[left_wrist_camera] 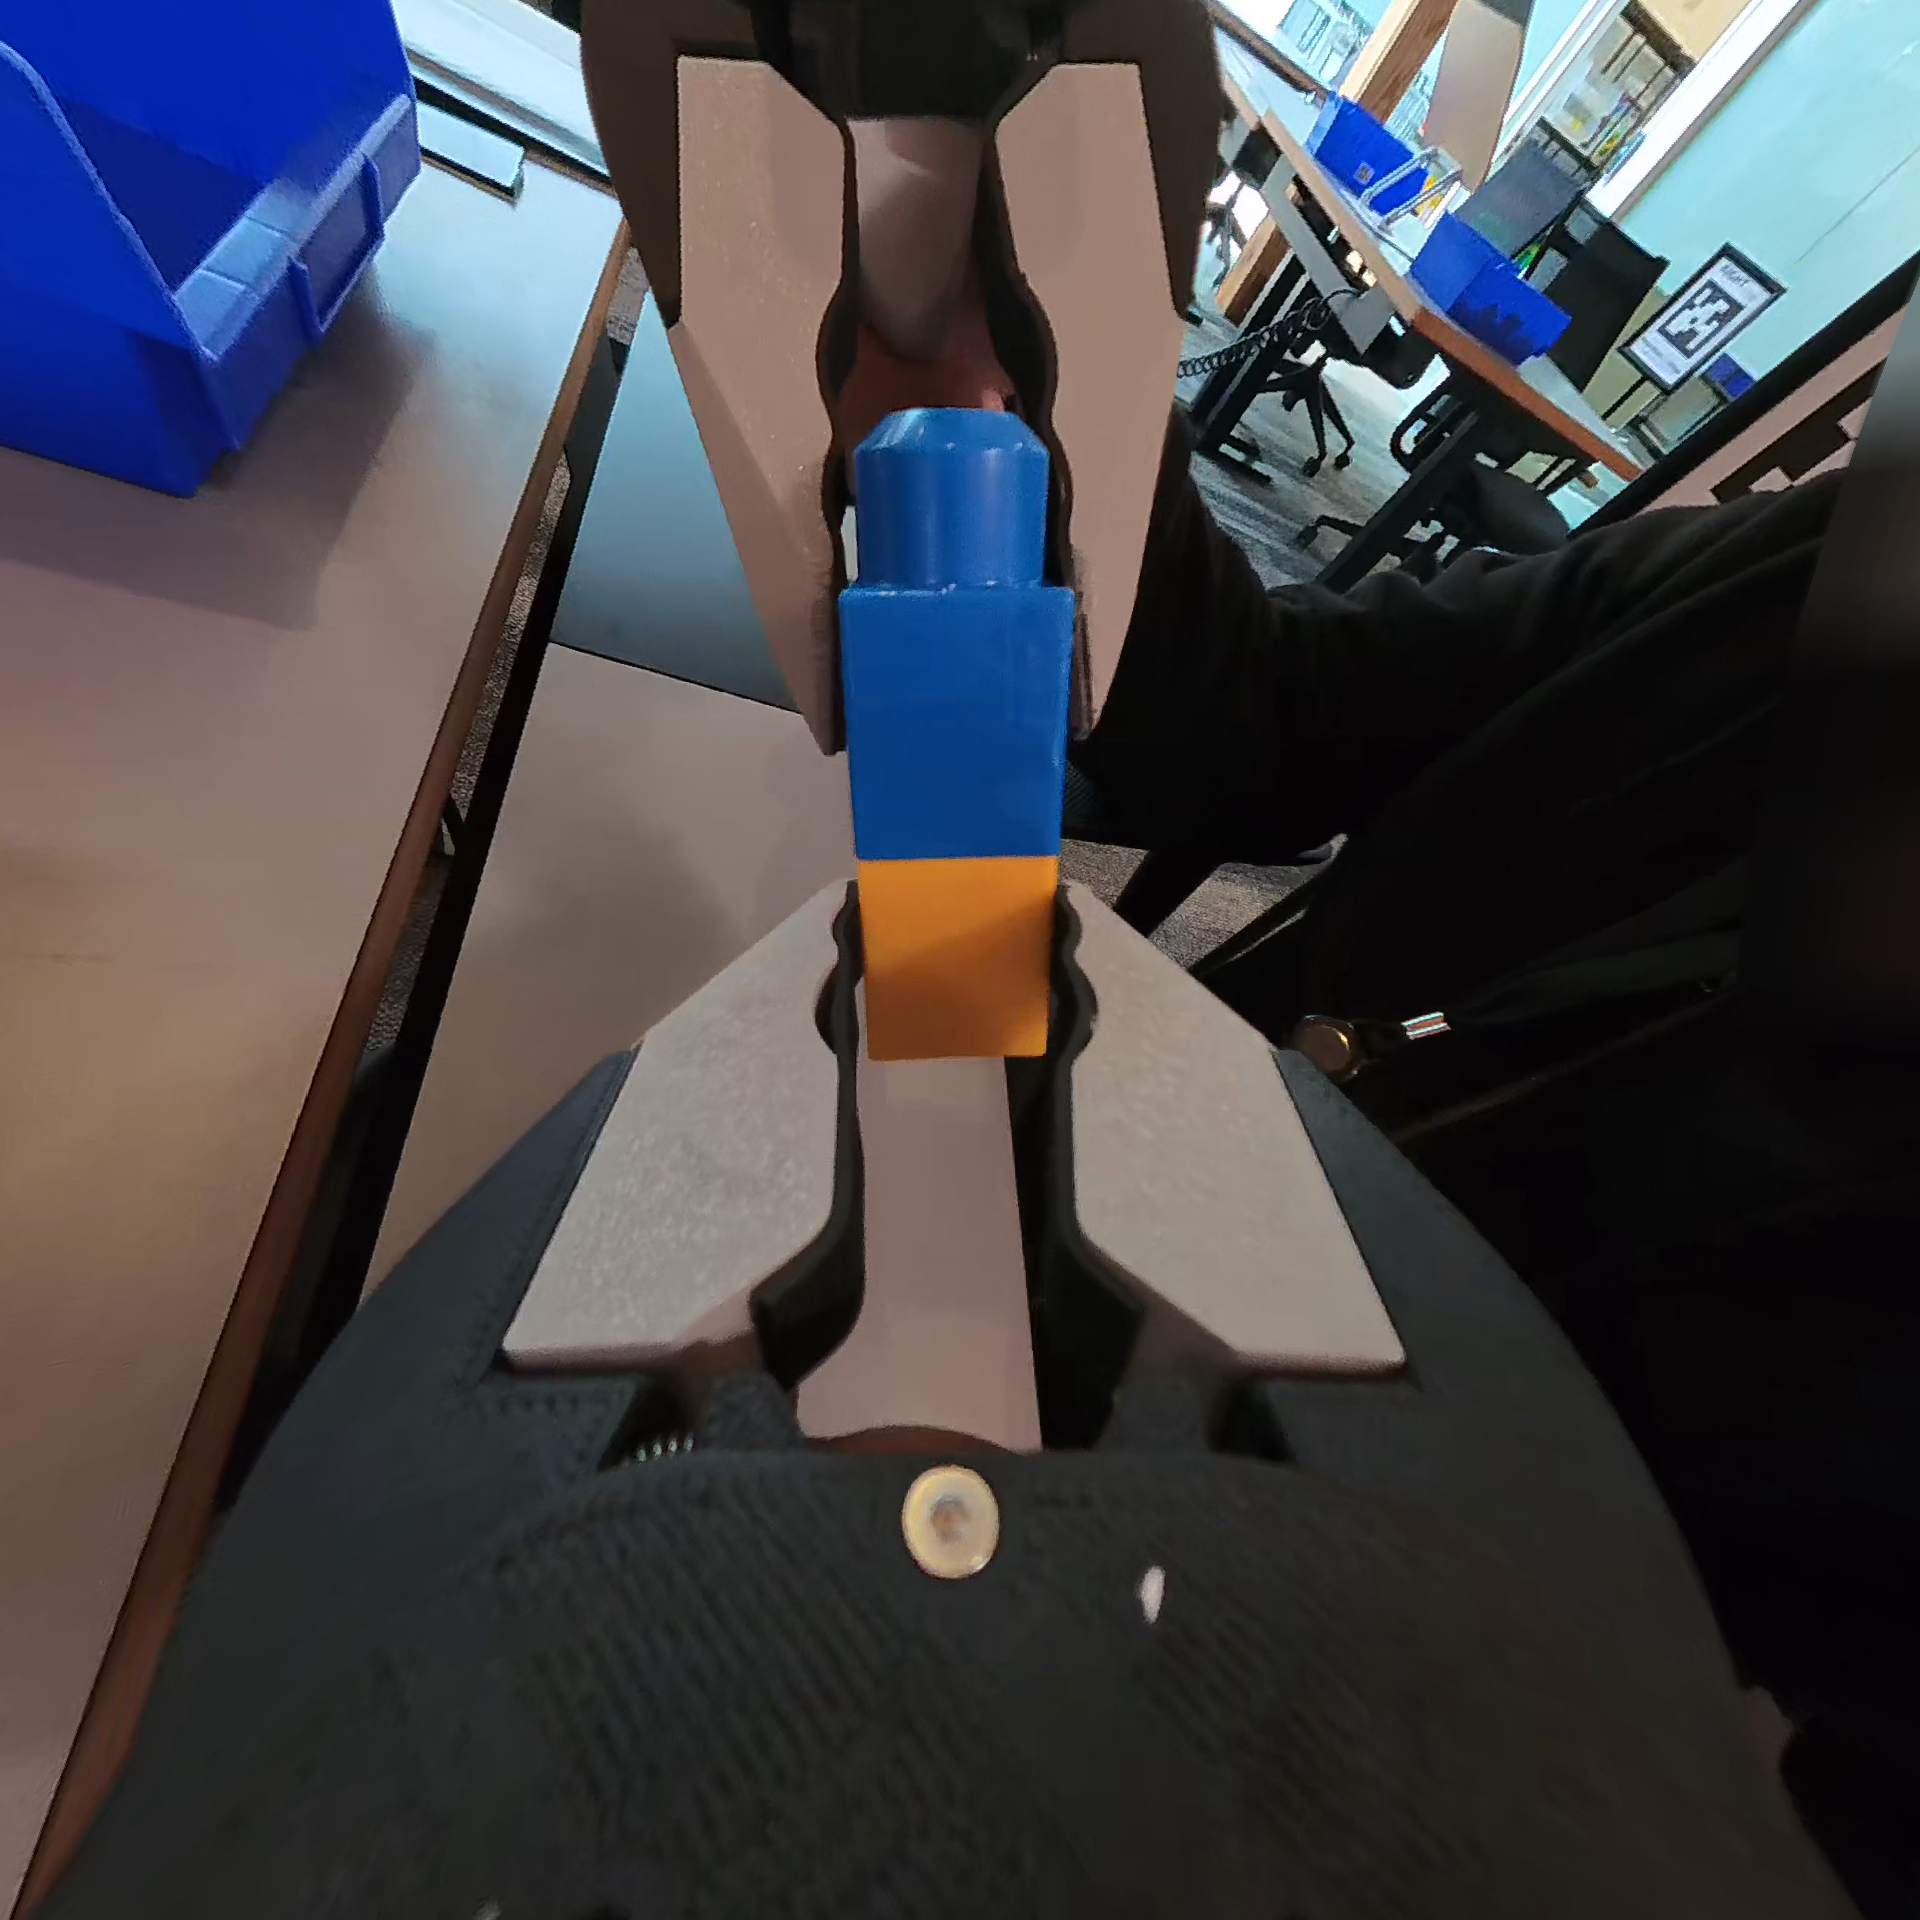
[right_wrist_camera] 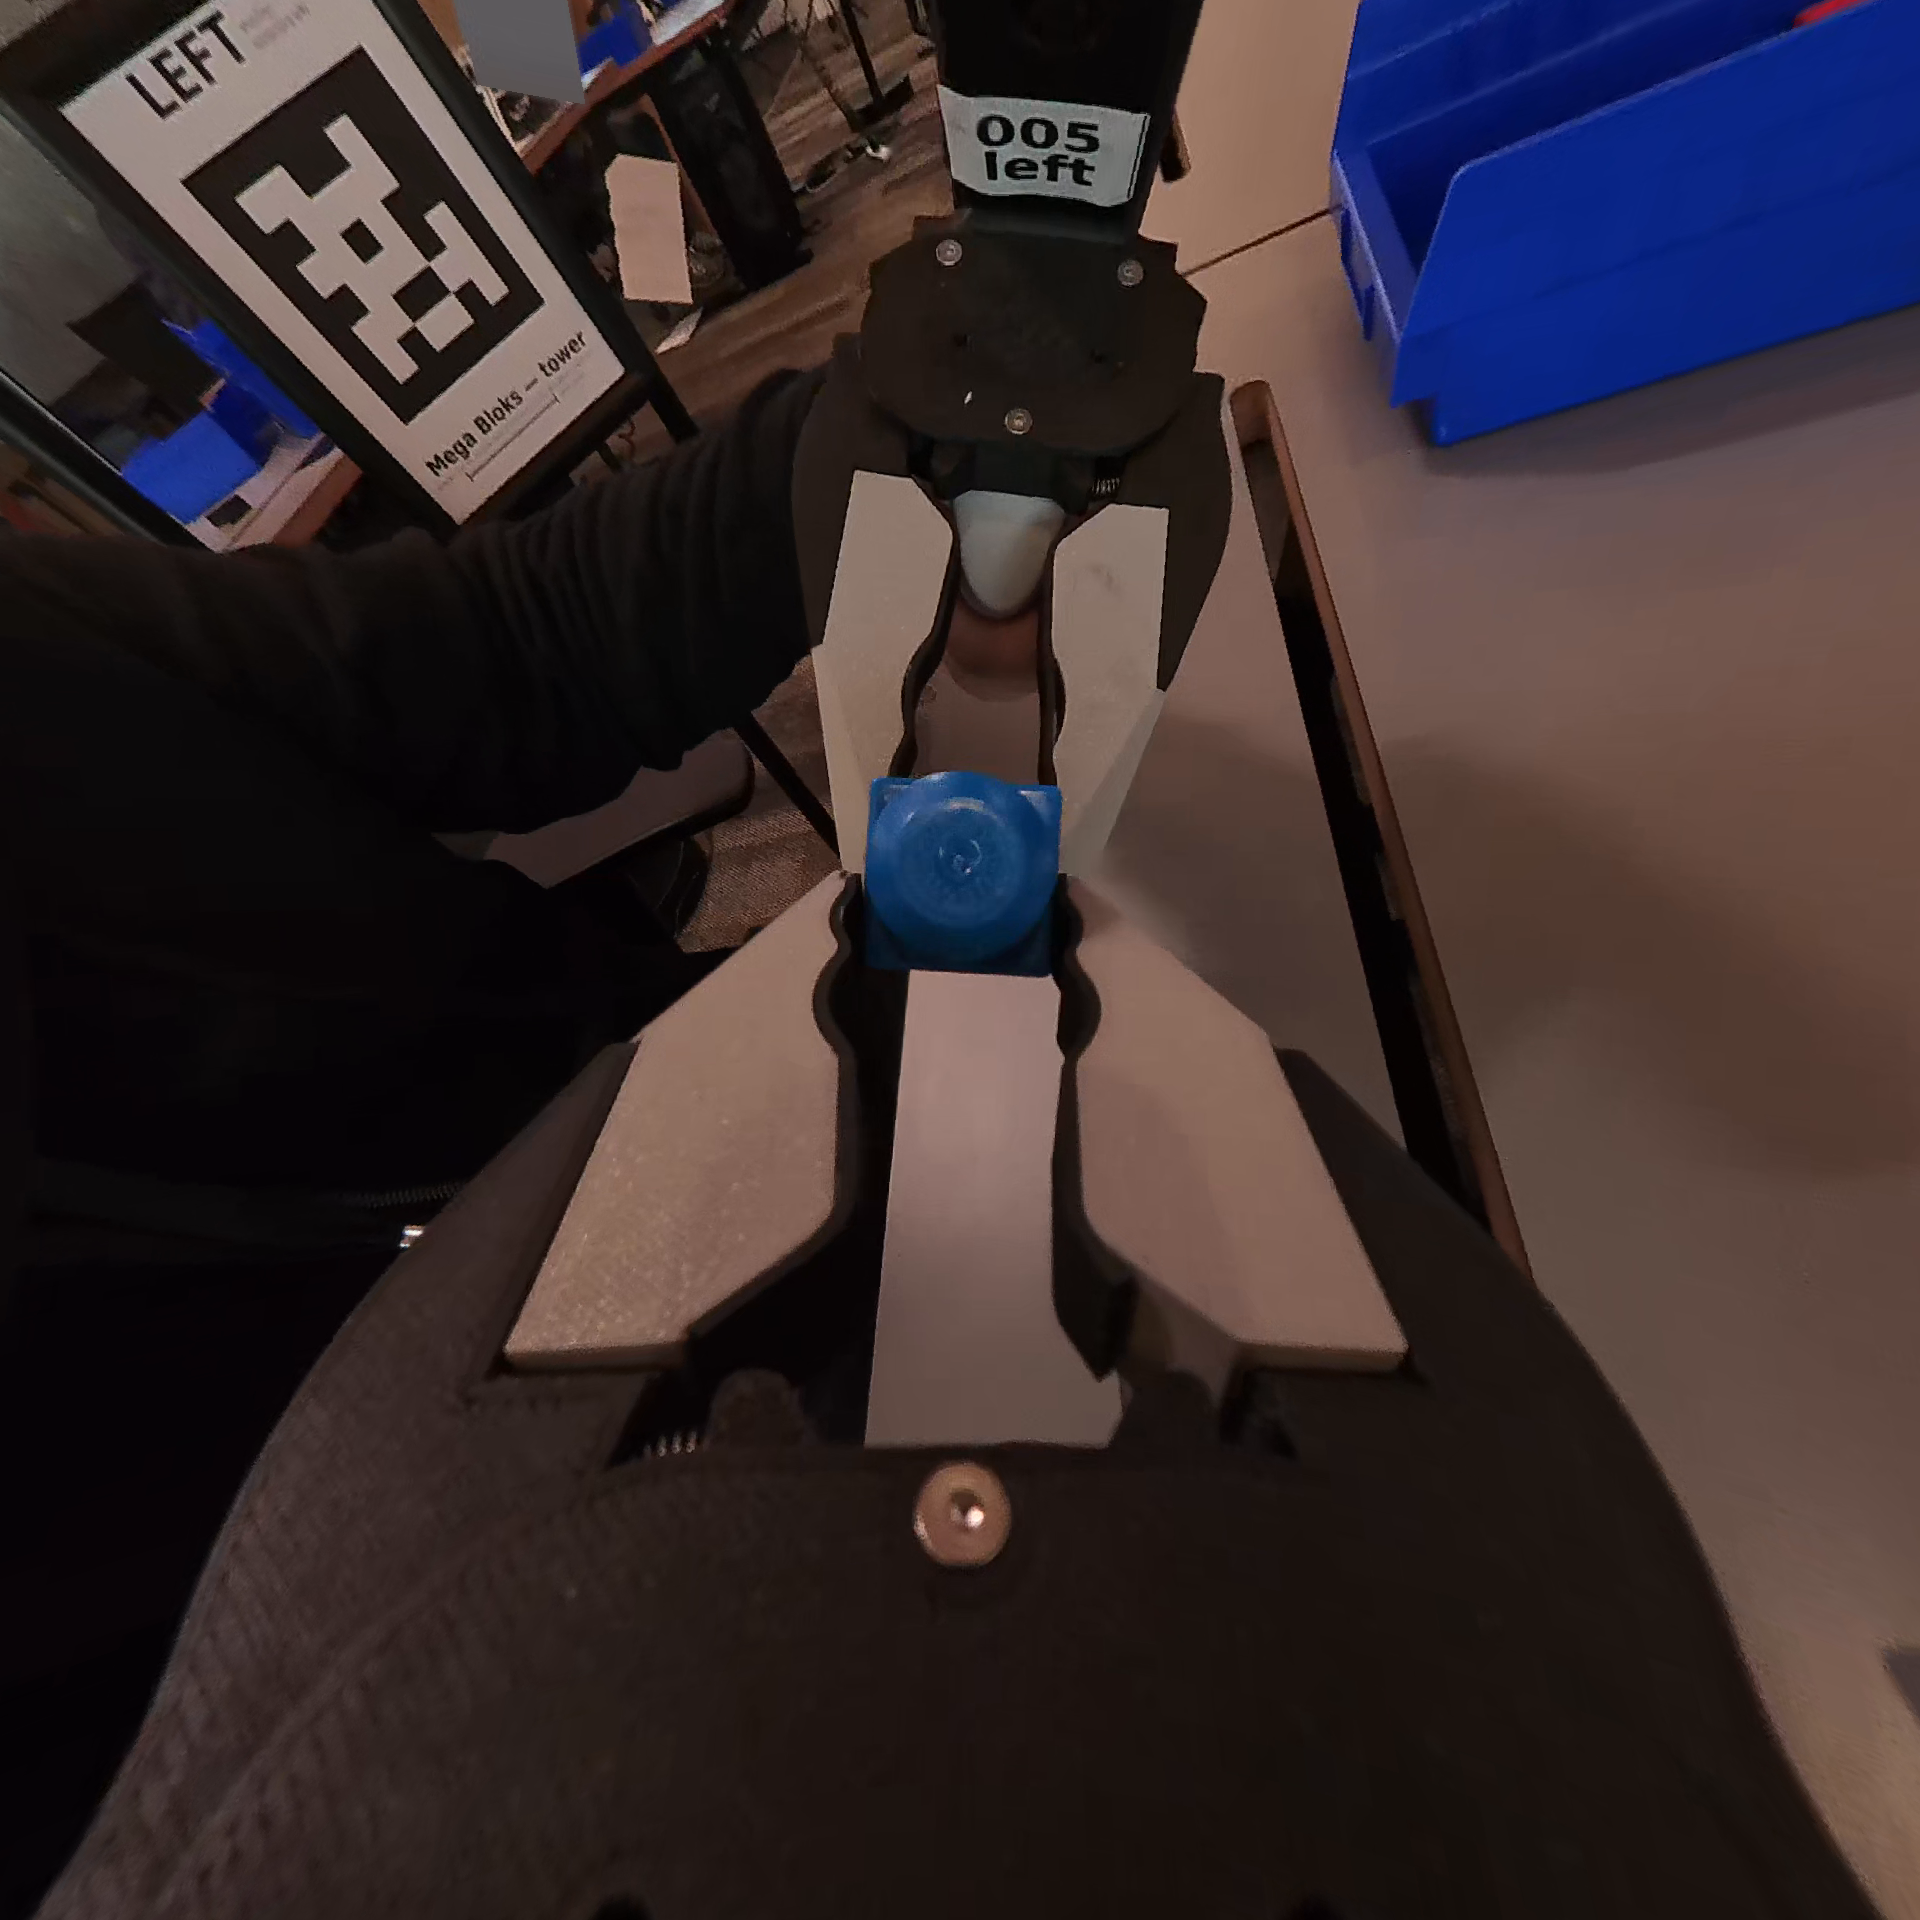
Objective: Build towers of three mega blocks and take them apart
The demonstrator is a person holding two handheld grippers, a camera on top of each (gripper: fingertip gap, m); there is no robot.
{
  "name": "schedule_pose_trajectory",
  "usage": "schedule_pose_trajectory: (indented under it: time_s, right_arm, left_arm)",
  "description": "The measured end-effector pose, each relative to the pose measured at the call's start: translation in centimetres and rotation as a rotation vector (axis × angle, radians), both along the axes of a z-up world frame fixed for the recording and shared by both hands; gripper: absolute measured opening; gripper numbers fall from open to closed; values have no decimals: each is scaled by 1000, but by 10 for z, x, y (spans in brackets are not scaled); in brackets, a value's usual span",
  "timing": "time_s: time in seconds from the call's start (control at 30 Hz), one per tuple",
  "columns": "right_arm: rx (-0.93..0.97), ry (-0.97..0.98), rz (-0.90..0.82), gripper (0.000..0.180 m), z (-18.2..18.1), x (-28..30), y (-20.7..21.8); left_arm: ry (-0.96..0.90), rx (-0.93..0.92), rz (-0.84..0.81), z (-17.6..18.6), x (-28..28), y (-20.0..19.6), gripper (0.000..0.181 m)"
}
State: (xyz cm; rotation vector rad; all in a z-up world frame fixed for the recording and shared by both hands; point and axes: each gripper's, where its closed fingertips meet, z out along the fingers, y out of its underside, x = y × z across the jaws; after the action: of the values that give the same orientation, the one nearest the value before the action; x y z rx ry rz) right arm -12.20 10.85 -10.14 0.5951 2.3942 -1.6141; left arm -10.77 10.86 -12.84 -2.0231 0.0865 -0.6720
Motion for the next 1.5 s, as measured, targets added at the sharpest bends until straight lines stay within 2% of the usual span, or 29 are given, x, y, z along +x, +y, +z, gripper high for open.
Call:
schedule_pose_trajectory:
  time_s: [0.17, 0.33, 0.63, 0.8, 0.9, 0.97, 1.1, 1.27, 1.37, 1.5]
  right_arm:
    - [-68, 14, 4, 36, 12, 1, 0]
    - [-43, 25, -16, 45, 7, -2, -3]
    - [-65, -12, -42, 33, 0, -14, -9]
    - [-30, -2, -114, 33, -11, -31, -7]
    - [26, 18, -209, 33, -22, -49, -1]
    - [120, 59, -365, 33, -37, -75, 15]
    - [341, 108, -620, 33, -73, -116, 53]
    - [533, 129, -720, 34, -101, -134, 73]
    - [551, 161, -741, 33, -100, -139, 75]
    - [533, 171, -763, 34, -101, -147, 75]
  left_arm:
    - [-41, 43, 5, 14, 1, 1, 34]
    - [-60, 49, 13, 20, 0, 3, 34]
    - [-58, 40, 108, 18, -15, 7, 34]
    - [74, -8, 211, 4, -37, 4, 35]
    - [145, -60, 301, -12, -58, -5, 43]
    - [251, -98, 418, -26, -84, -16, 51]
    - [481, -69, 668, -37, -135, -40, 44]
    - [640, -119, 887, -55, -175, -59, 36]
    - [666, -81, 981, -52, -189, -60, 30]
    - [652, 42, 1098, -31, -202, -60, 24]
